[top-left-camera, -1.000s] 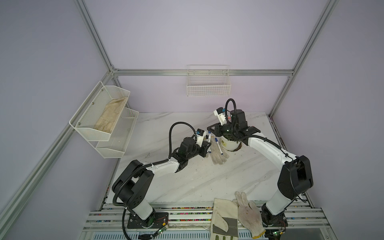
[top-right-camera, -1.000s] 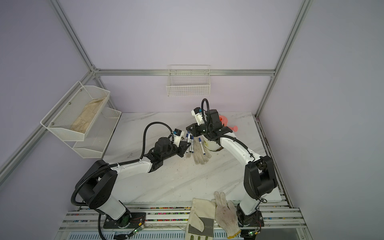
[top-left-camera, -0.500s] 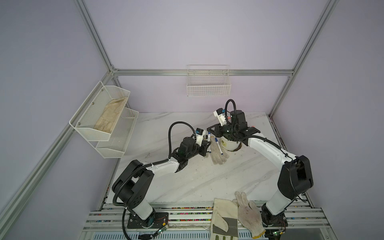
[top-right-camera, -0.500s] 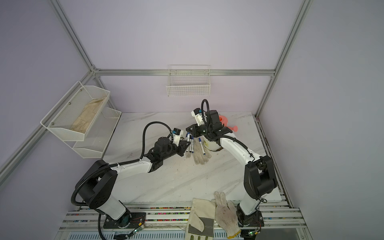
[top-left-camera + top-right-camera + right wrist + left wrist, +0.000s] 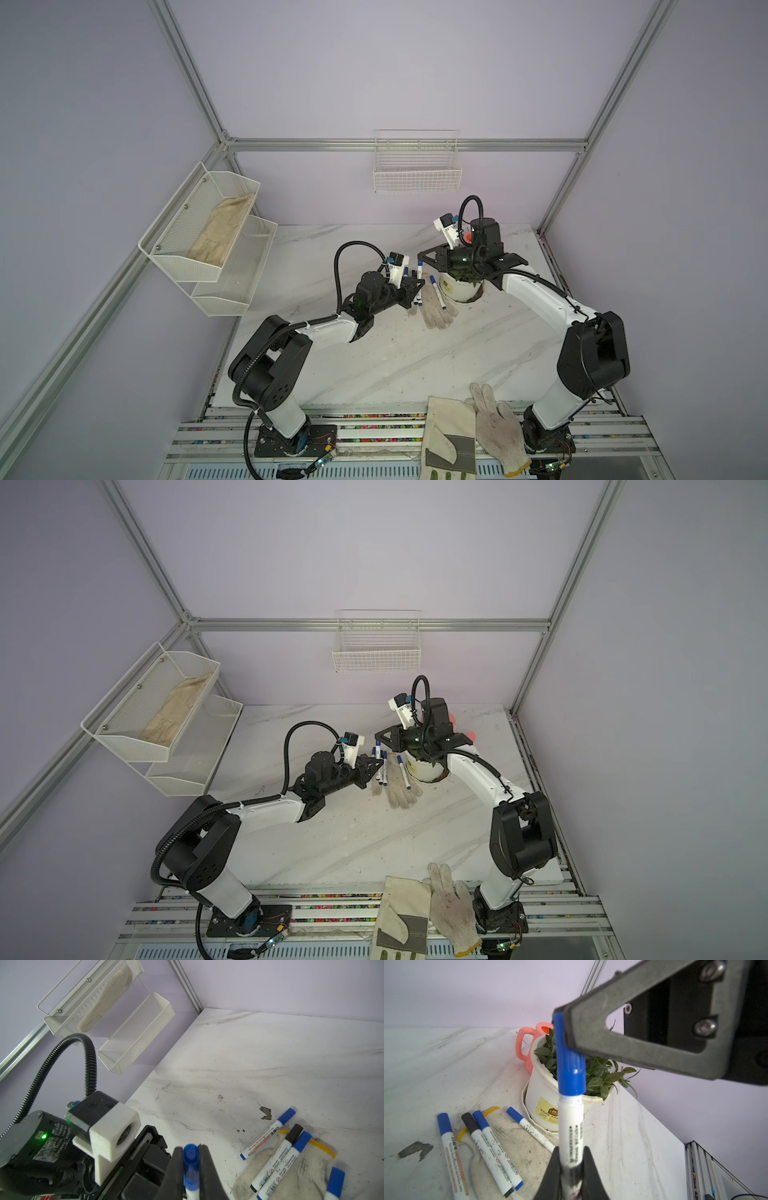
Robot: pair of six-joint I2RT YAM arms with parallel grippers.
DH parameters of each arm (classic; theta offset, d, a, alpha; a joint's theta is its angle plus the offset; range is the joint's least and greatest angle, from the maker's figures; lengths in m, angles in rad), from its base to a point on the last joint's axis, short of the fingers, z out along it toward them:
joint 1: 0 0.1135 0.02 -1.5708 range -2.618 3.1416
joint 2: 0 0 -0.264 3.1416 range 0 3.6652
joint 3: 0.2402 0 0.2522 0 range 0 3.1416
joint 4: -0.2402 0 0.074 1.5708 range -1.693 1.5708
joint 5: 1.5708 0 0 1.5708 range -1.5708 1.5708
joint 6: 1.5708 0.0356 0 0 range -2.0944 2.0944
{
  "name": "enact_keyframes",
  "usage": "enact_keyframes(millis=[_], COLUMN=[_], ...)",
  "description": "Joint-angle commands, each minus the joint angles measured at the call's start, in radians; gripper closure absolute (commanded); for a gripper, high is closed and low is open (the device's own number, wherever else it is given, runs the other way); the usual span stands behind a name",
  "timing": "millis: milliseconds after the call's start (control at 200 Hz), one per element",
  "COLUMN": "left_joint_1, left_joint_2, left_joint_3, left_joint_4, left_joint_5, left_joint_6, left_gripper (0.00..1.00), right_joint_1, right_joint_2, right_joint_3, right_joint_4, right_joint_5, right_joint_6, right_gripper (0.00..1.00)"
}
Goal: Insert the pens into the pen caps
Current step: 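Lower the blue cap onto the marker tip held by the left gripper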
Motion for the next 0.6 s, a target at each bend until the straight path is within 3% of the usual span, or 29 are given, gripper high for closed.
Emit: enact_keyframes(millis=[0,315,595], left_joint_1=[0.036,0.039,0.040], left_joint_2=[-0.005,0.027,0.035], left_joint_3=[0.115,0.129,0.155], left_joint_4=[0.154,0.259,0.229], left_joint_5=[-0.089,-0.154,-0.181], left_joint_6=[0.020,0.068,0.103], left_gripper=[1.00,1.00,1.00], right_joint_1=[0.013,0.013,0.013], right_joint_2=[0.044,0.068,0.080], right_joint_3=[-0.005,-0.016,0.001], right_joint_4=[-0.231,-0.307,-0.312], right_joint_5=[-0.100,-0.078,-0.112], right_joint_6=[-0.056,-0.083,-0.081], right_gripper=[1.00,1.00,1.00])
